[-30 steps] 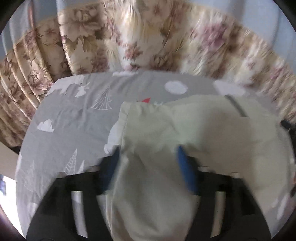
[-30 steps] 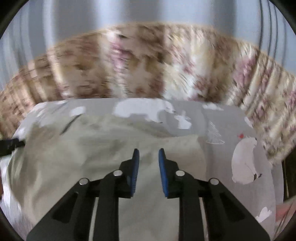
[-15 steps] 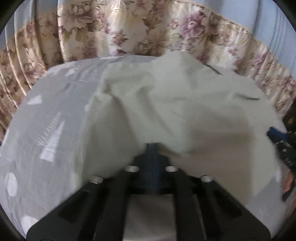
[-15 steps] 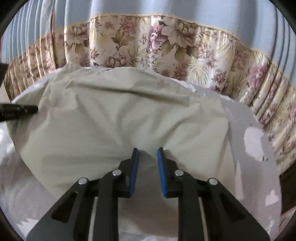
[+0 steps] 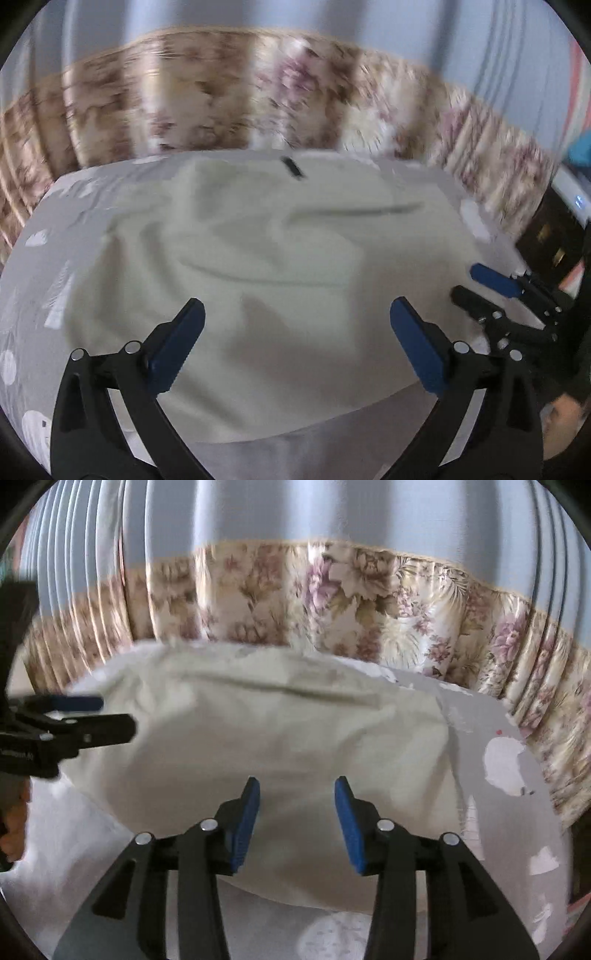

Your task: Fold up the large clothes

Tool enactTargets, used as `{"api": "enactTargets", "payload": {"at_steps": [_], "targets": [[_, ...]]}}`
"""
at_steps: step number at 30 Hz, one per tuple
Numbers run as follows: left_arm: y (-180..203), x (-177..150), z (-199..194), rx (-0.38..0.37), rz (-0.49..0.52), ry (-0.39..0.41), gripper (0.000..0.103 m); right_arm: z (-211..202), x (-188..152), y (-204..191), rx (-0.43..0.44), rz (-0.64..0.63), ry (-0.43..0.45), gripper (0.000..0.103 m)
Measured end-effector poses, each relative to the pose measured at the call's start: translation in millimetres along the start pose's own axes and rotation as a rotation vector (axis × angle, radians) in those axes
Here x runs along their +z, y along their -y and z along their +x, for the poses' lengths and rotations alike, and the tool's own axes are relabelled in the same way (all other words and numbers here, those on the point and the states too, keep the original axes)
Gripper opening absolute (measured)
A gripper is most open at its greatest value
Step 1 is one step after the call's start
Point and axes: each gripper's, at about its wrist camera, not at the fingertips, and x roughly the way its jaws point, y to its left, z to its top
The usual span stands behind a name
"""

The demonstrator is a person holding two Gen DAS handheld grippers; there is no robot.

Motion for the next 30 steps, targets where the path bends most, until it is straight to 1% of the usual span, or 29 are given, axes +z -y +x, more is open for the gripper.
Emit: {"api": "enactTargets", "payload": {"at_steps": [1, 2, 3, 4, 5, 7, 9, 12, 14, 16, 18, 21, 23, 24, 25, 28, 30], "targets": [[11, -1, 13, 0.011, 0.021, -0.023, 0.093, 2, -3, 2, -0.02, -0.014, -0.01, 0.043], [18, -2, 25, 0.021, 0.034, -0.054, 0.091, 3, -6, 5, -0.039, -0.02, -0.019, 0.043], [20, -4, 36, 0.033, 0.034, -0.084, 0.09, 3, -10, 10, -0.071, -0.029, -0.03, 0.043], [18, -4, 43, 0.037, 0.021, -0.094, 0.091, 2, -14, 15, -0.101, -0.04, -0.035, 0.043], [17, -4, 46, 0.037, 0.01, -0.097, 0.093, 2, -17, 19, -0.116, -0.042, -0.044, 0.046], [9, -5, 58, 0.042, -0.018, -0.112, 0.1, 6, -23, 30, -0.108, -0.012, -0.066, 0.054], [7, -5, 67, 0.062, -0.02, -0.116, 0.1, 14, -26, 39, -0.073, 0.029, -0.08, 0.055], [13, -7, 75, 0.103, 0.002, -0.107, 0.1, 25, -23, 43, -0.057, 0.04, -0.105, 0.059], [14, -6, 81, 0.11, 0.003, -0.106, 0.1, 31, -20, 45, -0.054, 0.043, -0.112, 0.065], [11, -2, 82, 0.107, -0.006, -0.112, 0.1, 32, -17, 54, -0.011, 0.095, -0.123, 0.066], [11, 1, 79, 0.105, -0.008, -0.112, 0.1, 25, -15, 61, 0.022, 0.14, -0.11, 0.066], [11, 3, 63, 0.089, -0.031, -0.106, 0.1, 6, -12, 67, 0.033, 0.178, -0.058, 0.069], [14, 3, 47, 0.063, -0.05, -0.093, 0.1, -4, -10, 74, 0.041, 0.216, -0.029, 0.078], [16, 4, 41, 0.054, -0.052, -0.08, 0.1, -10, -10, 79, 0.034, 0.247, -0.011, 0.081], [21, 4, 29, 0.045, -0.046, -0.05, 0.1, -13, -12, 84, 0.026, 0.272, 0.005, 0.085], [37, 1, 6, 0.036, -0.014, 0.025, 0.1, -20, -20, 98, 0.003, 0.35, 0.029, 0.086], [46, -2, 5, 0.022, 0.007, 0.05, 0.1, -20, -28, 109, 0.008, 0.426, 0.038, 0.086]]}}
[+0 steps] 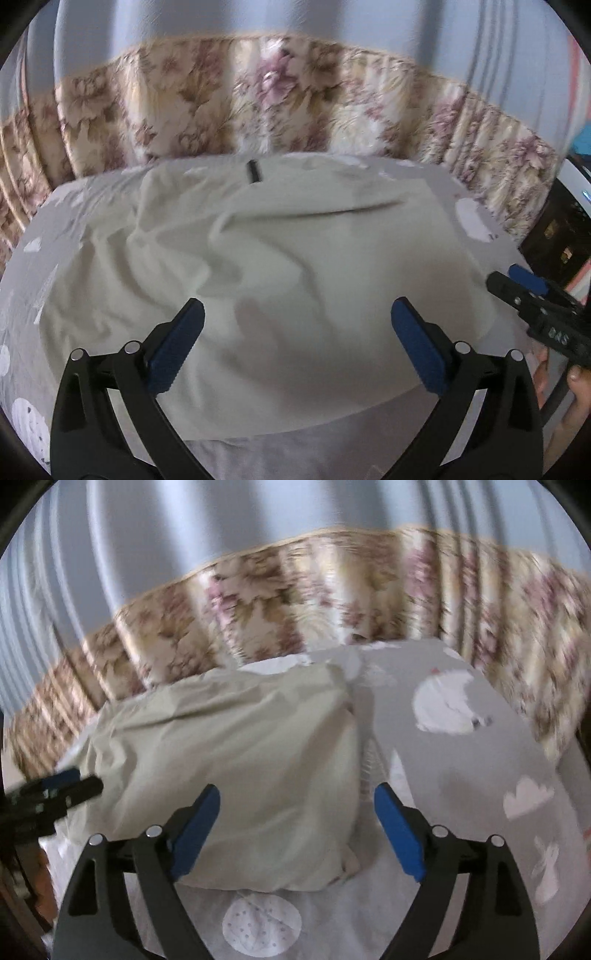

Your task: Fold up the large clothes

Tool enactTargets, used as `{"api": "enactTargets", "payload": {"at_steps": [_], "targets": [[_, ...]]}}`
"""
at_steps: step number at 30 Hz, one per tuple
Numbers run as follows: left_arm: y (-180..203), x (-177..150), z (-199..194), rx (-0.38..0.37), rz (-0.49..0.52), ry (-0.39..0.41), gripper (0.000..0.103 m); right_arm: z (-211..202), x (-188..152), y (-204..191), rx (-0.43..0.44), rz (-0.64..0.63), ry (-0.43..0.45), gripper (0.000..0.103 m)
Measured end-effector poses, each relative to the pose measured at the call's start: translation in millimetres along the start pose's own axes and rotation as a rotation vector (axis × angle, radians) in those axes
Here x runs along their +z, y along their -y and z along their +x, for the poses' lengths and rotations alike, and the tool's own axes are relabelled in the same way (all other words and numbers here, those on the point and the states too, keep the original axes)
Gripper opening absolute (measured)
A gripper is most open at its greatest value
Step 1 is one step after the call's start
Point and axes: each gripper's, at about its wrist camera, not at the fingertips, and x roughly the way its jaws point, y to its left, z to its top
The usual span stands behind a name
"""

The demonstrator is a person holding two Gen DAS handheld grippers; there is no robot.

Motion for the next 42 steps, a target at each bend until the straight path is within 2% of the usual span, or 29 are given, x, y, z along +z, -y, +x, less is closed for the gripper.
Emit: {"api": "enactTargets", "payload": {"at_steps": [2, 5, 8, 12, 15, 19, 21, 23, 25, 28, 32, 37, 39, 42], "targets": [[5, -3, 11, 0.016, 0.006, -0.021, 0.1, 3, -6, 13, 0.007, 0.079, -0.012, 0.086], [4, -8, 35, 0.019, -0.014, -0.076, 0.1, 6, -13, 20, -0.001, 0.117, -0.034, 0.086], [2, -11, 44, 0.032, -0.022, -0.033, 0.1, 8, -20, 22, -0.005, 0.134, -0.037, 0.086], [-6, -9, 64, 0.009, -0.028, -0.08, 0.1, 14, -27, 22, 0.03, 0.192, -0.052, 0.086], [-11, -10, 76, -0.007, -0.027, -0.111, 0.1, 21, -28, 18, 0.064, 0.197, -0.075, 0.086], [-14, -9, 78, -0.011, -0.035, -0.124, 0.1, 33, -24, 6, 0.06, 0.157, -0.099, 0.085], [-14, -10, 77, -0.014, -0.046, -0.12, 0.1, 40, -24, 1, 0.051, 0.135, -0.109, 0.078], [-16, -11, 76, -0.021, -0.056, -0.108, 0.1, 46, -23, -1, 0.08, 0.15, -0.112, 0.062], [-16, -11, 76, -0.024, -0.057, -0.106, 0.1, 53, -21, 1, 0.089, 0.18, -0.123, 0.059], [-16, -11, 75, -0.025, -0.058, -0.103, 0.1, 61, -13, 2, 0.1, 0.202, -0.134, 0.059], [-16, -11, 75, -0.028, -0.058, -0.104, 0.1, 79, 0, 1, 0.166, 0.225, -0.176, 0.061], [-16, -11, 74, -0.035, -0.056, -0.103, 0.1, 68, -2, 5, 0.14, 0.234, -0.217, 0.062], [-15, -11, 74, -0.033, -0.054, -0.103, 0.1, 57, -11, 7, 0.109, 0.213, -0.2, 0.064], [-16, -11, 74, -0.028, -0.056, -0.102, 0.1, 49, -19, 7, 0.113, 0.202, -0.178, 0.065]]}}
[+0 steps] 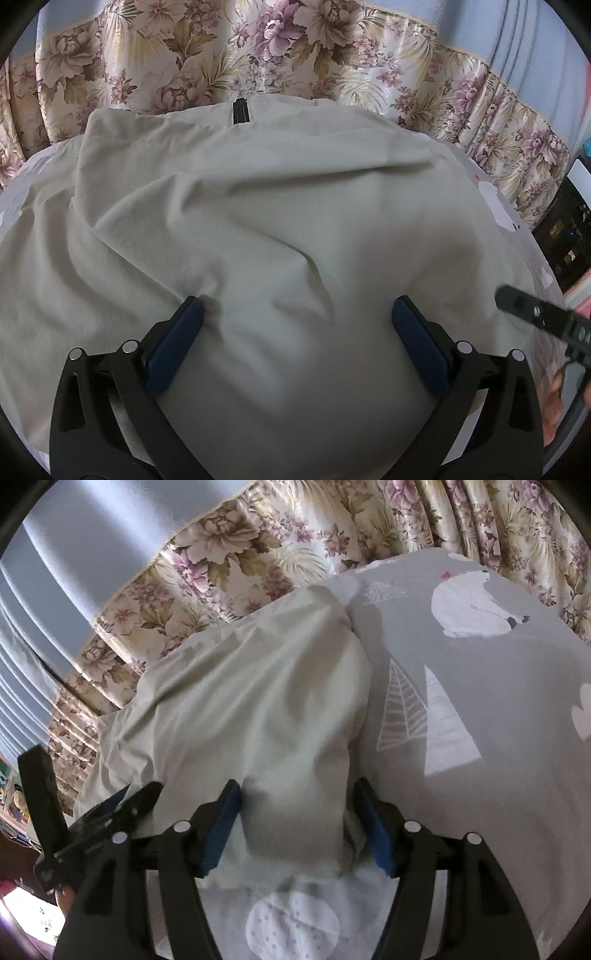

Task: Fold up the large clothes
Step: 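Grasp the jacket edge with the right tool and lift it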

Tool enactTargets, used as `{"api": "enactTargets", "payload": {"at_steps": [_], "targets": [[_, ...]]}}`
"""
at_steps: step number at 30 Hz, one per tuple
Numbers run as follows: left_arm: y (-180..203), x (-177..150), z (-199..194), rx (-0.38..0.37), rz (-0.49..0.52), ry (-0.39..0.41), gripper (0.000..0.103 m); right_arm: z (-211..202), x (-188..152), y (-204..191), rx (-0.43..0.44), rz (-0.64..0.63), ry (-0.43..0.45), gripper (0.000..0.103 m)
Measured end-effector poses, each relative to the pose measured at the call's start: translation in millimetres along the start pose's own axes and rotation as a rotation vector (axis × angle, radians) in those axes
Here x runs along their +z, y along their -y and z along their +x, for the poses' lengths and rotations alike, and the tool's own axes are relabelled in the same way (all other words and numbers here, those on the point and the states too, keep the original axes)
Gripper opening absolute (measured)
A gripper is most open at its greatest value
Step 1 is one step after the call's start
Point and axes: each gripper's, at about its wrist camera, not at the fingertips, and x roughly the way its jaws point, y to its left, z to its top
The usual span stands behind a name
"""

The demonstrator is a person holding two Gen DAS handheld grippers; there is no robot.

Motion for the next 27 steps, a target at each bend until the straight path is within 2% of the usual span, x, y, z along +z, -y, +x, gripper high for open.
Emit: {"api": "enactTargets", "payload": {"at_steps": [2, 4, 7, 9, 11, 14, 25, 27], "targets": [[0, 0, 0, 0.001, 0.0, 0.0, 0.1, 2, -1, -5, -0.005, -0.009, 0.02, 0.068], [0, 0, 0, -0.001, 0.0, 0.0, 0.1, 12, 1, -17, 0.032, -0.023, 0.015, 0.069], [0, 1, 0, 0.001, -0.001, 0.0, 0.1, 26, 10, -31, 0.029, -0.063, 0.029, 0.067], [0, 0, 0, 0.001, -0.002, 0.0, 0.1, 30, 16, -31, 0.07, -0.048, 0.021, 0.057], [1, 0, 0, 0.003, 0.0, 0.0, 0.1, 30, 20, -33, 0.089, -0.067, 0.021, 0.04], [0, 1, 0, 0.005, 0.0, -0.001, 0.1, 26, 25, -43, 0.115, -0.111, 0.034, 0.027], [-3, 1, 0, -0.02, 0.004, 0.001, 0.1, 2, 39, -106, 0.16, -0.297, 0.111, 0.021], [-9, 0, -4, -0.048, 0.009, 0.005, 0.095, -2, 40, -116, 0.152, -0.327, 0.113, 0.021]]}}
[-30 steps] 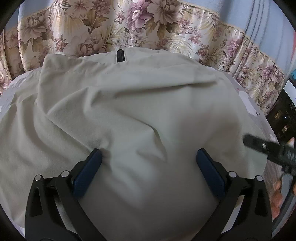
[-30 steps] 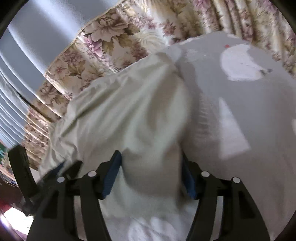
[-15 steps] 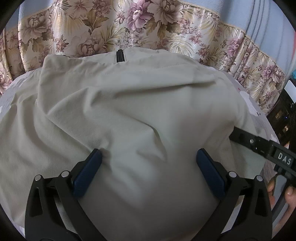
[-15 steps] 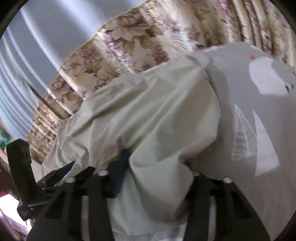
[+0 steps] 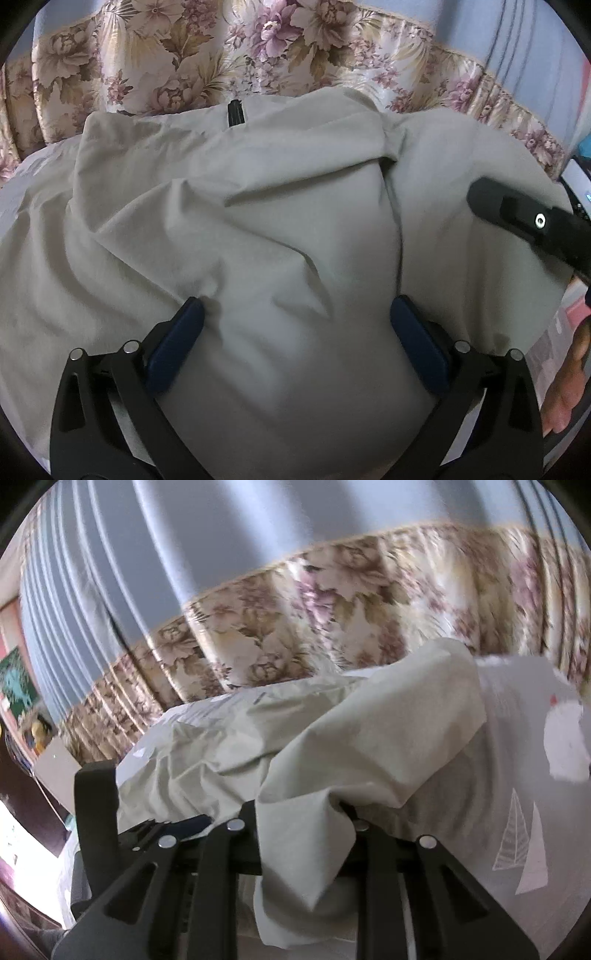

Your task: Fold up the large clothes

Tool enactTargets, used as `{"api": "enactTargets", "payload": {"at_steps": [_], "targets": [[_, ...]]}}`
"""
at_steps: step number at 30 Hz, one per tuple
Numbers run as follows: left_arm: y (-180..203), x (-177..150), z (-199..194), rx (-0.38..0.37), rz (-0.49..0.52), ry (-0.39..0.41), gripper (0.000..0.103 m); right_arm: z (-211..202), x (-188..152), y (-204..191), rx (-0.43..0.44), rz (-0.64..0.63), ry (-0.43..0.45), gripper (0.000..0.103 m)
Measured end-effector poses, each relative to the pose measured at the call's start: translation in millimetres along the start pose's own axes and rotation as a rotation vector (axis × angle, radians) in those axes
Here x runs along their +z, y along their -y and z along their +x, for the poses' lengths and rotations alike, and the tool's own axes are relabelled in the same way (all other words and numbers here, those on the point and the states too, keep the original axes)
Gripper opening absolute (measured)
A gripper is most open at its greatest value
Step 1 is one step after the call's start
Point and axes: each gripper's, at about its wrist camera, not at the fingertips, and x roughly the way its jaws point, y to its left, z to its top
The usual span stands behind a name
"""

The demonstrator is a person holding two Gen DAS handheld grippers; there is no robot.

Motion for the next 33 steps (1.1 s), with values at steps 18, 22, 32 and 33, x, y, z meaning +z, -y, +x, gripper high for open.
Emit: {"api": "enactTargets", "payload": {"at_steps": [18, 22, 32, 33], "targets": [[-34, -19, -23, -0.182, -0.186, 0.006, 0.011, 0, 3, -18, -0.016, -0.055, 0.008, 0.021], [-45, -23, -15, -0.22, -0.226, -0.005, 0.006, 4, 10, -40, -0.009, -0.116, 0.007, 0.02], [-87, -21, -38, -0.307, -0.256, -0.05, 0.002, 21, 27, -146, 0.031, -0.372, -0.066, 0.017], [-97, -22, -51, -0.31, -0.238, -0.058, 0.002, 27, 26, -162, 0.033, -0.411, -0.077, 0.017]]}}
